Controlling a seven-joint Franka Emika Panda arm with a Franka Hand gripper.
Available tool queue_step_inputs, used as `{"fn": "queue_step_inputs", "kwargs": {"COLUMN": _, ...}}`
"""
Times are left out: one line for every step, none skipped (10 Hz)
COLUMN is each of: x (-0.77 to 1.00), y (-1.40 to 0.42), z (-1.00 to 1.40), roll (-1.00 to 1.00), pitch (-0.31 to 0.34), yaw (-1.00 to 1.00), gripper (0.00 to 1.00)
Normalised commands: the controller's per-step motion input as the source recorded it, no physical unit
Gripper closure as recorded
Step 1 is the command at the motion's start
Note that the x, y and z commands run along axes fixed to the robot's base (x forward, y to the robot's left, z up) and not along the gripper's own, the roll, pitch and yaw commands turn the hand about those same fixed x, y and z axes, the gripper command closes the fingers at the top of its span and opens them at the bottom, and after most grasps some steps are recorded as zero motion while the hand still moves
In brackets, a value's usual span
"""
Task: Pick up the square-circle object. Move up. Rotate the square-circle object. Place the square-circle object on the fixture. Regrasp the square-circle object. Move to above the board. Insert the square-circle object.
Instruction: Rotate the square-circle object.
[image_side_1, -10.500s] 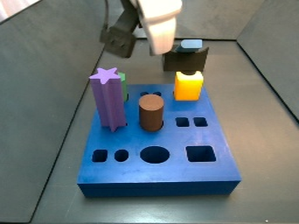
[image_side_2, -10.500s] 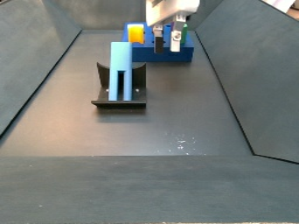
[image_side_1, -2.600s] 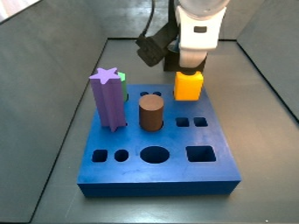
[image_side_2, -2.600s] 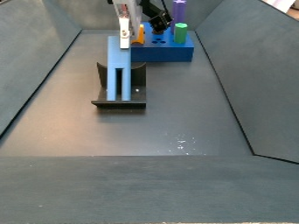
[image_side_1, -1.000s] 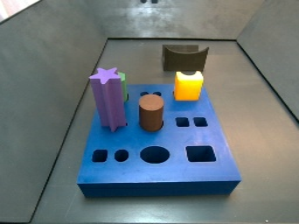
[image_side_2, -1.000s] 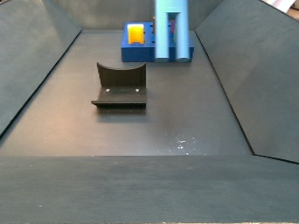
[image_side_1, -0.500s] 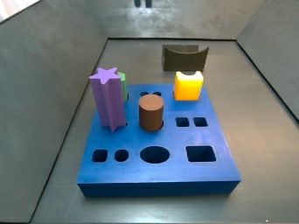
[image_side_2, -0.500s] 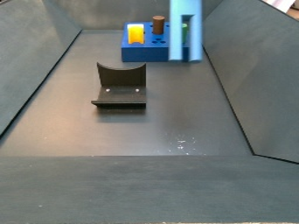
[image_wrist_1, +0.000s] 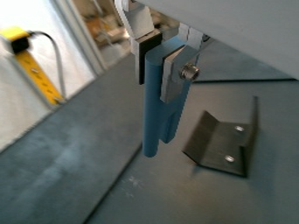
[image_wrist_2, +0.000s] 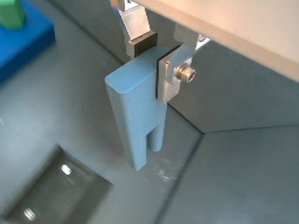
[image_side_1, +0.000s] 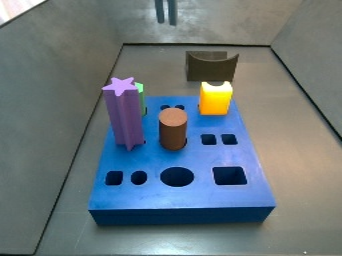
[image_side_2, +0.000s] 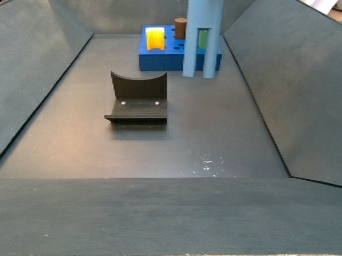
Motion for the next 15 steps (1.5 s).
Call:
{"fn": "queue_step_inputs", "kwargs": {"x": -0.05, "y": 0.01, "z": 0.05, "roll": -1.00, "pitch": 0.218, "yaw": -0.52, "gripper": 1.00}}
{"fn": "queue_step_inputs", "kwargs": {"x": -0.05, "y": 0.01, "z": 0.05, "roll": -1.00, "pitch": 0.230, "yaw": -0.51, "gripper": 1.00}}
{"fn": "queue_step_inputs", "kwargs": {"x": -0.05, "y": 0.02, "z": 0.06, "roll": -1.00, "pitch": 0.242, "yaw": -0.48, "gripper": 1.00}}
{"fn": "queue_step_inputs", "kwargs": {"x": -0.04, "y": 0.01, "z": 0.06, "roll": -1.00, "pitch": 0.246, "yaw": -0.46, "gripper": 1.00}}
{"fn": "queue_step_inputs", "kwargs": {"x": -0.02, "y": 0.02, "z": 0.05, "roll": -0.94, "pitch": 0.255, "yaw": -0.40, "gripper": 1.00}}
{"fn": "queue_step_inputs", "kwargs": {"x": -0.01, "y": 0.01, "z": 0.06, "roll": -0.73, "pitch": 0.225, "yaw": -0.29, "gripper": 1.00}}
{"fn": "queue_step_inputs", "kwargs": {"x": 0.01, "y": 0.01, "z": 0.05, "roll": -0.46, "pitch": 0.172, "yaw": -0.15, "gripper": 1.00}}
{"fn": "queue_step_inputs", "kwargs": {"x": 0.02, "y": 0.01, "z": 0.03, "roll": -0.36, "pitch": 0.146, "yaw": -0.11, "gripper": 1.00}}
{"fn": "queue_step_inputs", "kwargs": {"x": 0.03, "y": 0.01, "z": 0.01, "roll": -0.23, "pitch": 0.096, "yaw": -0.05, "gripper": 1.00}}
{"fn": "queue_step_inputs", "kwargs": {"x": -0.13, "y": 0.03, "z": 0.00, "roll": -0.06, "pitch": 0.025, "yaw": -1.00, "gripper": 1.00}}
{"fn": "queue_step_inputs", "kwargs": {"x": -0.13, "y": 0.03, "z": 0.01, "roll": -0.06, "pitch": 0.018, "yaw": -1.00, "gripper": 1.00}}
{"fn": "queue_step_inputs", "kwargs": {"x": -0.10, "y": 0.03, "z": 0.02, "roll": -0.06, "pitch": 0.013, "yaw": -1.00, "gripper": 1.00}}
{"fn": "queue_step_inputs", "kwargs": {"x": -0.08, "y": 0.02, "z": 0.03, "roll": -0.07, "pitch": 0.013, "yaw": -1.00, "gripper": 1.00}}
{"fn": "queue_step_inputs", "kwargs": {"x": -0.07, "y": 0.02, "z": 0.03, "roll": -0.08, "pitch": 0.014, "yaw": -1.00, "gripper": 1.00}}
{"fn": "queue_step_inputs", "kwargs": {"x": -0.05, "y": 0.02, "z": 0.02, "roll": -0.09, "pitch": 0.016, "yaw": -1.00, "gripper": 1.00}}
